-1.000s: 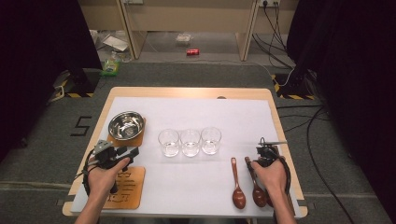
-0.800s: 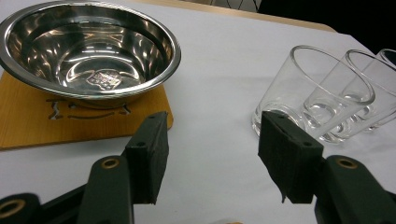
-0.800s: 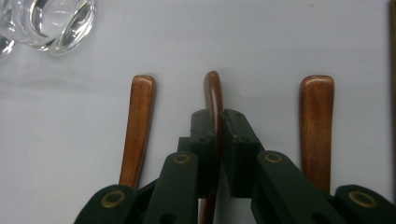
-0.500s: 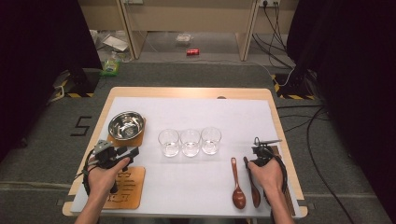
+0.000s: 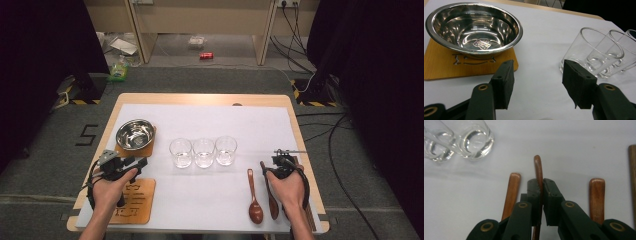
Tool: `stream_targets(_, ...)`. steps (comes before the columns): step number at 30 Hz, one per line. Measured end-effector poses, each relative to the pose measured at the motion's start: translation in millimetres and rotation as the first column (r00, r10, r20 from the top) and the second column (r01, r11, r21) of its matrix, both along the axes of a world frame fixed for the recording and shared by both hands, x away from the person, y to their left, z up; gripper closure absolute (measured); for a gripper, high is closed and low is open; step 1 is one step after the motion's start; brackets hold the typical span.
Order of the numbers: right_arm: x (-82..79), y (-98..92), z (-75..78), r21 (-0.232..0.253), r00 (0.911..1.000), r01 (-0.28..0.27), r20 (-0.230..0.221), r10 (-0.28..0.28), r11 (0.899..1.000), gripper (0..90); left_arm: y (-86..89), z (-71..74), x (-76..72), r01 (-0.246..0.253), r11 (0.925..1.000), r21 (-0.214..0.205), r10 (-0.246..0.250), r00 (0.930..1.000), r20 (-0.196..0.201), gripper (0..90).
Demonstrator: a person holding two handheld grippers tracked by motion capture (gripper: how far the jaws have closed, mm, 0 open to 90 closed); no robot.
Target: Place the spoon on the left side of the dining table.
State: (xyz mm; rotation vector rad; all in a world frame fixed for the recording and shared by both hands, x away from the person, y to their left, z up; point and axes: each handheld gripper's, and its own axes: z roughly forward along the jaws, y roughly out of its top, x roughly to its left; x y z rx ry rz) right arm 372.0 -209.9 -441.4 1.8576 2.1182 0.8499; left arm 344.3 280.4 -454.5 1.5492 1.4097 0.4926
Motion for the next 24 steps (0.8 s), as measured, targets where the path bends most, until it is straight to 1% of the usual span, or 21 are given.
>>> stream_targets(3, -2.1, 0.9, 6.4, 0.013, 0.9982, -0.008, 0.059, 0.007, 1.000, 84.6, -0.1, 0.2, -0.1, 0.000, 1.0000, 0.000, 0.000, 1.0000, 0.001, 42.4)
stream_targets(4, -3.1, 1.5, 10.0, 0.017, 0.9960, -0.008, 0.090, 0.007, 1.000, 84.6, -0.1, 0.2, -0.3, 0.000, 1.0000, 0.000, 0.000, 1.0000, 0.001, 42.3)
stream_targets(8, -4.1, 1.5, 14.8, 0.019, 0.9869, -0.020, 0.160, 0.016, 1.000, 84.6, 0.7, 0.7, -0.9, -0.004, 1.0000, -0.002, 0.004, 1.0000, 0.004, 42.3)
stream_targets(9, -4.4, 1.9, 15.9, 0.024, 0.9846, -0.018, 0.174, 0.014, 1.000, 84.5, 0.9, 0.9, -1.0, -0.005, 1.0000, -0.002, 0.005, 1.0000, 0.004, 42.3)
stream_targets(10, -4.4, 1.9, 15.9, 0.024, 0.9846, -0.018, 0.174, 0.014, 1.000, 84.5, 0.9, 0.9, -1.0, -0.005, 1.0000, -0.002, 0.005, 1.0000, 0.004, 42.3)
stream_targets(11, -4.5, 2.0, 16.6, 0.026, 0.9823, -0.019, 0.187, 0.014, 0.999, 84.5, 1.1, 1.1, -1.1, -0.006, 1.0000, -0.003, 0.006, 1.0000, 0.005, 42.3)
stream_targets(12, -5.5, 2.4, 19.1, 0.030, 0.9758, -0.021, 0.218, 0.013, 0.999, 84.6, 1.4, 1.7, -1.4, -0.007, 1.0000, -0.003, 0.007, 1.0000, 0.006, 42.2)
stream_targets(13, -5.5, 2.4, 19.1, 0.030, 0.9758, -0.021, 0.218, 0.013, 0.999, 84.6, 1.4, 1.7, -1.4, -0.007, 1.0000, -0.003, 0.007, 1.0000, 0.006, 42.2)
stream_targets(14, -6.0, 2.6, 20.4, 0.032, 0.9735, -0.019, 0.228, 0.011, 0.999, 84.5, 1.5, 1.9, -1.6, -0.007, 1.0000, -0.003, 0.007, 1.0000, 0.007, 42.2)
stream_targets(16, -6.8, 2.4, 22.5, 0.031, 0.9657, -0.023, 0.259, 0.014, 0.999, 84.6, 1.4, 2.5, -2.0, -0.008, 1.0000, -0.003, 0.008, 0.9999, 0.008, 42.3)
stream_targets(17, -7.9, 2.8, 24.9, 0.036, 0.9593, -0.021, 0.282, 0.010, 0.999, 84.6, 1.3, 2.8, -2.1, -0.007, 1.0000, -0.004, 0.007, 0.9999, 0.010, 42.2)
stream_targets(18, -8.4, 2.5, 26.1, 0.035, 0.9552, -0.024, 0.296, 0.012, 0.999, 84.6, 1.2, 3.2, -2.3, -0.007, 1.0000, -0.004, 0.007, 0.9999, 0.013, 42.2)
stream_targets(19, -8.8, 2.3, 27.0, 0.036, 0.9519, -0.026, 0.306, 0.014, 0.999, 84.6, 1.1, 3.5, -2.5, -0.007, 1.0000, -0.005, 0.007, 0.9999, 0.013, 42.2)
stream_targets(20, -8.8, 2.3, 27.0, 0.036, 0.9519, -0.026, 0.306, 0.014, 0.999, 84.6, 1.1, 3.5, -2.5, -0.007, 1.0000, -0.005, 0.007, 0.9999, 0.013, 42.2)
stream_targets(21, -10.0, 2.2, 30.0, 0.036, 0.9427, -0.025, 0.334, 0.011, 0.999, 84.6, 0.9, 3.8, -2.6, -0.008, 1.0000, -0.004, 0.008, 0.9999, 0.015, 42.2)
stream_targets(23, -10.7, 2.3, 32.6, 0.037, 0.9349, -0.028, 0.355, 0.013, 0.999, 84.6, 0.8, 3.9, -2.6, -0.007, 1.0000, -0.005, 0.007, 0.9999, 0.015, 42.2)
stream_targets(24, -10.7, 2.3, 32.6, 0.037, 0.9349, -0.028, 0.355, 0.013, 0.999, 84.6, 0.8, 3.9, -2.6, -0.007, 1.0000, -0.005, 0.007, 0.9999, 0.015, 42.2)
